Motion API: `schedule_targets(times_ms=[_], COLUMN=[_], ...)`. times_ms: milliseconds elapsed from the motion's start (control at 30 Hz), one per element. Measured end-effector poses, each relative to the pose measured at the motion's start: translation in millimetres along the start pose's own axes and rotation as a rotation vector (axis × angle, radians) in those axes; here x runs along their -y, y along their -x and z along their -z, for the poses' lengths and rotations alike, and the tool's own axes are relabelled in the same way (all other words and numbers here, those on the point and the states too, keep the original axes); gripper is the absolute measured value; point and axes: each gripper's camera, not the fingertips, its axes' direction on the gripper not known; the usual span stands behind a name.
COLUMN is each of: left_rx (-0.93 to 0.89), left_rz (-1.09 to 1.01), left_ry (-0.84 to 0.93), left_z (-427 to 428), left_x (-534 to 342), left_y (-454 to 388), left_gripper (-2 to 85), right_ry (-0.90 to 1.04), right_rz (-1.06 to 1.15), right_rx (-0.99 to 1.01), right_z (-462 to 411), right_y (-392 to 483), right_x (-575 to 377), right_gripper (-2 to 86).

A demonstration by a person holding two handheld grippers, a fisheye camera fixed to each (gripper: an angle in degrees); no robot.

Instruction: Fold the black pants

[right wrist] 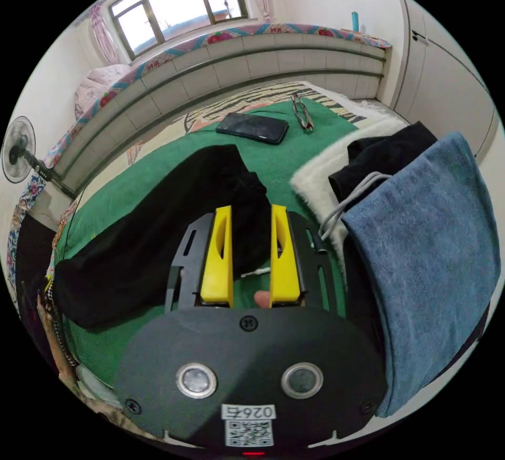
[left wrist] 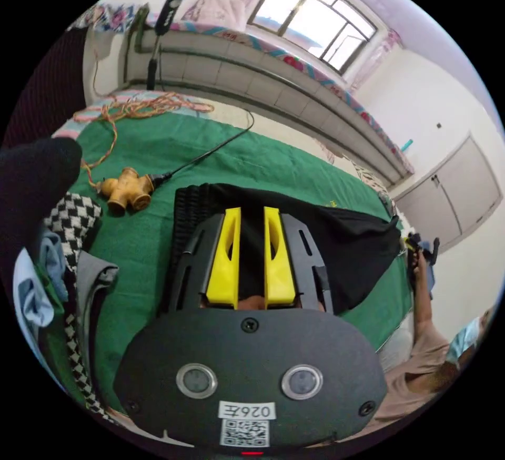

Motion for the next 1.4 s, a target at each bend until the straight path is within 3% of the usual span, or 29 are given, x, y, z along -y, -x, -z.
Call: schedule_targets(times_ms=[133, 233, 333, 400, 500, 633, 700, 900, 967, 1033, 1100, 1233, 1300, 1367, 1400], left_rx=[0.118, 0.258, 0.407, 0.391, 0.337, 0.288, 0.337, 0.431, 0.564, 0.503, 0.438, 0.465, 0.468, 0.58, 0.567], left_rz=[-0.162, -0.152, -0.146, -0.142, -0.106, -0.099, -0.121, -0.281, -0.316, -0.339, -0.285, -0.401, -0.533, -0.656, -0.664], left_ry=[0.049, 0.179, 0.265, 0.258, 0.251, 0.186, 0.143, 0.093, 0.245, 0.266, 0.216, 0.091, 0.15, 0.292, 0.245], left_z=[-52, -116, -165, -182, -203, -207, -207, -263, -317, -330, -317, -305, -323, -359, -358], left_x=[-2, 10, 18, 20, 17, -3, -14, -37, -39, -47, -58, -116, -142, -175, -182], left_y=[-49, -60, -62, -62, -58, -60, -70, -108, -97, -88, -86, -114, -124, -114, -111], left_gripper=[5.3, 0.4, -0.7, -0.8, -0.9, -1.0, -1.0, -1.0, -0.9, -0.9, -0.9, -0.9, -0.9, -0.8, -0.8], right_ry=[0.008, 0.084, -0.049, -0.067, 0.166, 0.033, -0.067, -0.093, -0.061, 0.052, 0.039, -0.047, -0.042, 0.068, 0.007], right_rz=[-0.043, -0.054, -0.05, -0.028, -0.018, 0.009, 0.135, 0.524, 0.54, 0.533, 0.497, 0.517, 0.616, 0.691, 0.678], right_rx=[0.022, 0.032, 0.14, 0.072, 0.0, -0.04, -0.081, -0.102, -0.251, -0.422, -0.385, -0.173, -0.038, -0.087, -0.071], right_z=[-29, -53, -25, -15, -45, -35, -32, -74, -103, -134, -127, -95, -89, -103, -100], right_y=[7, 21, 22, 13, 2, 26, 70, 197, 209, 202, 185, 176, 179, 177, 167], right_x=[12, 28, 22, 12, 14, 9, 9, 5, 7, 10, 3, -24, -45, -55, -58], right_gripper=[8.1, 0.2, -0.8, 0.2, 5.8, 6.3, 5.0, -0.4, -0.7, -0.8, -0.9, -1.0, -1.0, -1.0, -1.1])
